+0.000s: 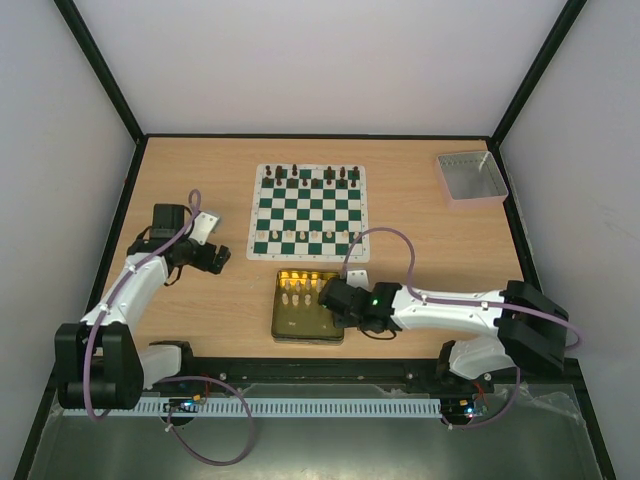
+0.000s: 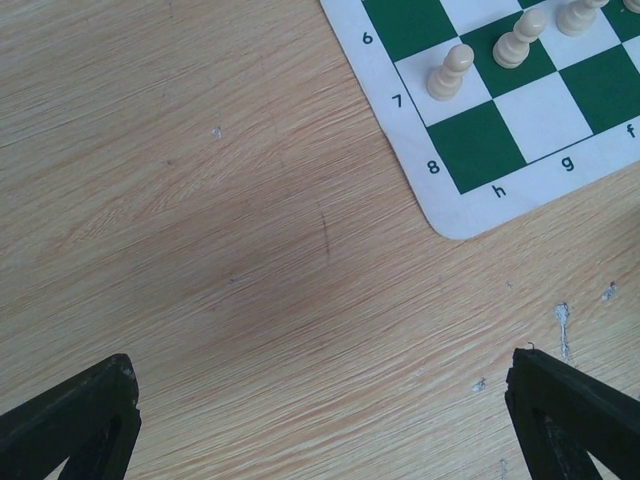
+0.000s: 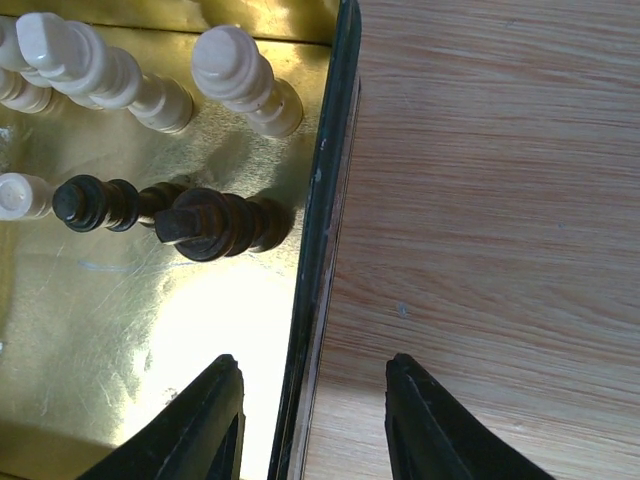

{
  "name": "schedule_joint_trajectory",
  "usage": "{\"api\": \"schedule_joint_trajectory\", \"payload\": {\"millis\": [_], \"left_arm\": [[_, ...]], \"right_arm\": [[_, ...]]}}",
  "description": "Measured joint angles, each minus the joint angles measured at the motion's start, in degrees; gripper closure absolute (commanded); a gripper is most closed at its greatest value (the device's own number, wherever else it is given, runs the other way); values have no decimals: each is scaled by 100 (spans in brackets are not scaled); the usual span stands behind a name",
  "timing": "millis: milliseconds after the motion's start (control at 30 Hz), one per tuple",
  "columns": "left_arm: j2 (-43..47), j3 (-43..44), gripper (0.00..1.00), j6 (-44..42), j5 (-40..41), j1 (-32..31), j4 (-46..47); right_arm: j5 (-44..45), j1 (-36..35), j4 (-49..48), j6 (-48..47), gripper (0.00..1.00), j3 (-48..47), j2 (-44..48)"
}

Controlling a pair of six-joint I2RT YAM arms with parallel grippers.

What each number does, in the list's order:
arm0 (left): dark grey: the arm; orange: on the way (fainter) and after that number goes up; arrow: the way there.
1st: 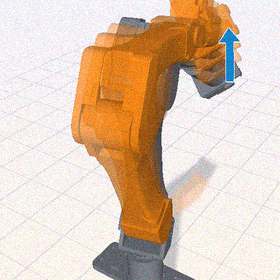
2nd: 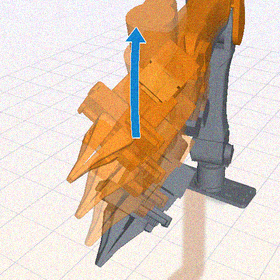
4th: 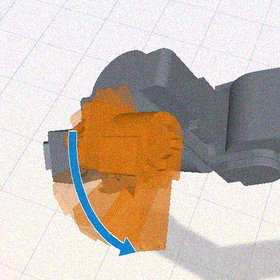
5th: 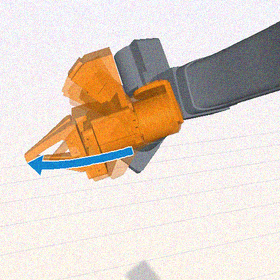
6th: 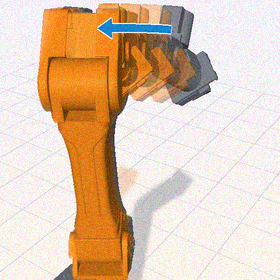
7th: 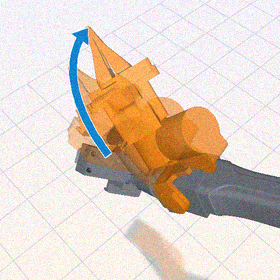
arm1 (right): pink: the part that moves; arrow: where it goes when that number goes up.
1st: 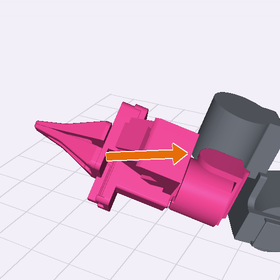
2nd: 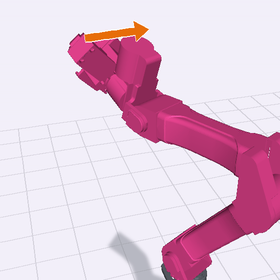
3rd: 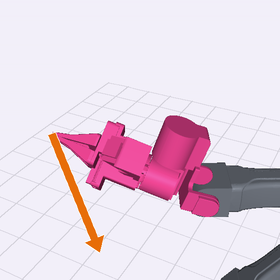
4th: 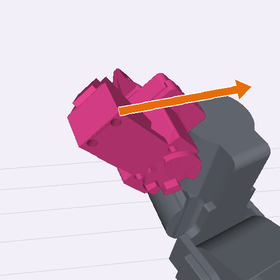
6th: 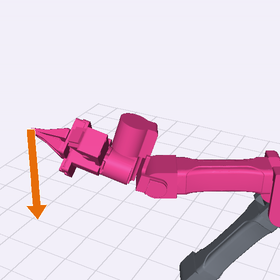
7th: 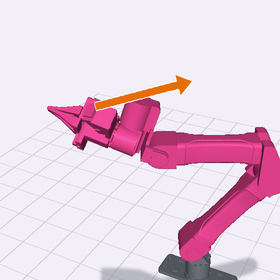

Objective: Set up the chess pieces on the board
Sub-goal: Move the storage box to the center of the board.

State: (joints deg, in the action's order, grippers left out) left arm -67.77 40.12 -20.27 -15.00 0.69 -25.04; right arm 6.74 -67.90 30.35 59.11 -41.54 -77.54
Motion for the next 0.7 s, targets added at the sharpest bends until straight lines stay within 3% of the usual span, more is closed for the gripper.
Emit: {"api": "schedule_joint_trajectory", "payload": {"millis": [367, 700], "left_arm": [[-26, 0, 0, 13, 55, -2, 33], [-24, 0, 0, 15, 111, -42, 52]], "right_arm": [[114, 70, 448, -376, 70, -673, -535], [46, 560, 739, -734, 70, -813, -542]]}}
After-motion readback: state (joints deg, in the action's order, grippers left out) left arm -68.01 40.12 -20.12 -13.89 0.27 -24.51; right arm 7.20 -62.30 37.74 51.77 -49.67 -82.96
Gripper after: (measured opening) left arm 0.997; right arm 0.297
